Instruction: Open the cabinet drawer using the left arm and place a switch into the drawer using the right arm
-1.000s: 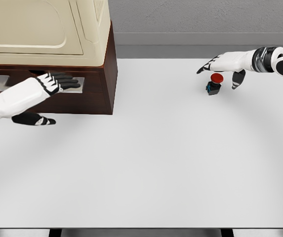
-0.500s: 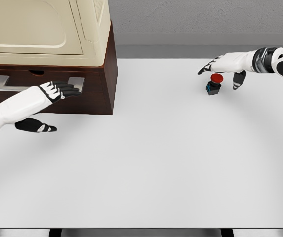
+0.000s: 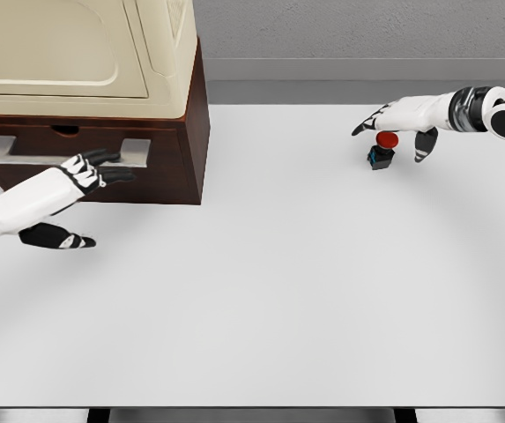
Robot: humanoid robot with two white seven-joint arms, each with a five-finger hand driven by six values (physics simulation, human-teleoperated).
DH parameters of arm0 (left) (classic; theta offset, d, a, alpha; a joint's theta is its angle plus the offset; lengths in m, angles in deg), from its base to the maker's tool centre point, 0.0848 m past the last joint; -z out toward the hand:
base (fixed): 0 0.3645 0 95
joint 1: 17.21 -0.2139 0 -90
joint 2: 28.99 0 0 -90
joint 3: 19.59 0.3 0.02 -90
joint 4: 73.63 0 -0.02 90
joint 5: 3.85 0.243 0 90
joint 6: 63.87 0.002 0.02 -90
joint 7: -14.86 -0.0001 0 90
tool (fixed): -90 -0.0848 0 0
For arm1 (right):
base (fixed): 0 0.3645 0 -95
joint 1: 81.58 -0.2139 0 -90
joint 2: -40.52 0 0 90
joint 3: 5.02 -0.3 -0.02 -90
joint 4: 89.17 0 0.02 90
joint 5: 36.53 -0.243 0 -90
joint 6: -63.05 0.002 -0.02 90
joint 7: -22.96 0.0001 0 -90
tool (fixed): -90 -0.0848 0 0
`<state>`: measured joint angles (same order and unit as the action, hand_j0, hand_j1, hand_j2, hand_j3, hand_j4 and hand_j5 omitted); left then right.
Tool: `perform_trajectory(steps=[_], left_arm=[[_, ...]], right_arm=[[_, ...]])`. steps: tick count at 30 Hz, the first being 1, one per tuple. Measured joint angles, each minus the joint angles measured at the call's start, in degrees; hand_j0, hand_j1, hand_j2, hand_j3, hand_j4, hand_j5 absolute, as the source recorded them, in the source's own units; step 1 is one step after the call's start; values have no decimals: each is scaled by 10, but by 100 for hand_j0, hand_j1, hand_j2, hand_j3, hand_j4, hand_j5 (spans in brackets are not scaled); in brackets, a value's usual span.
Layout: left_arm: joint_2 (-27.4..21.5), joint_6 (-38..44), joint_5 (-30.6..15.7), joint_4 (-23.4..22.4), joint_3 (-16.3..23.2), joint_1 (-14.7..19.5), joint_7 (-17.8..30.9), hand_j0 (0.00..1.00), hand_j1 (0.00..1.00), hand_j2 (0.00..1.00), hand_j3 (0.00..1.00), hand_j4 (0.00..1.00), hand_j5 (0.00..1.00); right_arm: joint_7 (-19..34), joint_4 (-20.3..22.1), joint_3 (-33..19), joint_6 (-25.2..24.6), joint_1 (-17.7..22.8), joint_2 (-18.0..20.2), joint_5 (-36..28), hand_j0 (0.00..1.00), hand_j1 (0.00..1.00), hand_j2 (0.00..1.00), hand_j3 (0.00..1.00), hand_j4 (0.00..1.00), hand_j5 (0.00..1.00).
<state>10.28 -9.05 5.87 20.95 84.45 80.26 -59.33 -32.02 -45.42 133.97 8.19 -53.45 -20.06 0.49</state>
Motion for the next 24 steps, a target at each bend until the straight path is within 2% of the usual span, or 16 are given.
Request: perform_trajectory(steps=[6, 9, 14, 18, 24], left_arm=[[1, -3, -14, 14, -35, -37, 0, 100, 100, 100, 100, 100, 100], [0, -5, -2, 16, -49, -39, 5, 100, 100, 100, 100, 100, 100], [-2, -2, 2, 13, -73, -67, 1, 100, 100, 100, 100, 100, 100], [-3, 0, 7, 14, -87, -72, 2, 100, 100, 100, 100, 100, 100], [-1, -2, -12, 20, -105, -102, 0, 100, 100, 100, 100, 100, 100]], right_arm=[[0, -1, 7, 0, 0, 0, 1, 100, 100, 100, 100, 100, 100], [0, -1, 8, 0, -1, 0, 1, 100, 100, 100, 100, 100, 100], [0, -8, 9, 0, -4, -5, 3, 100, 100, 100, 100, 100, 100], [0, -12, 9, 0, -4, -9, 5, 100, 100, 100, 100, 100, 100], [0, -12, 9, 0, -4, -11, 5, 100, 100, 100, 100, 100, 100]])
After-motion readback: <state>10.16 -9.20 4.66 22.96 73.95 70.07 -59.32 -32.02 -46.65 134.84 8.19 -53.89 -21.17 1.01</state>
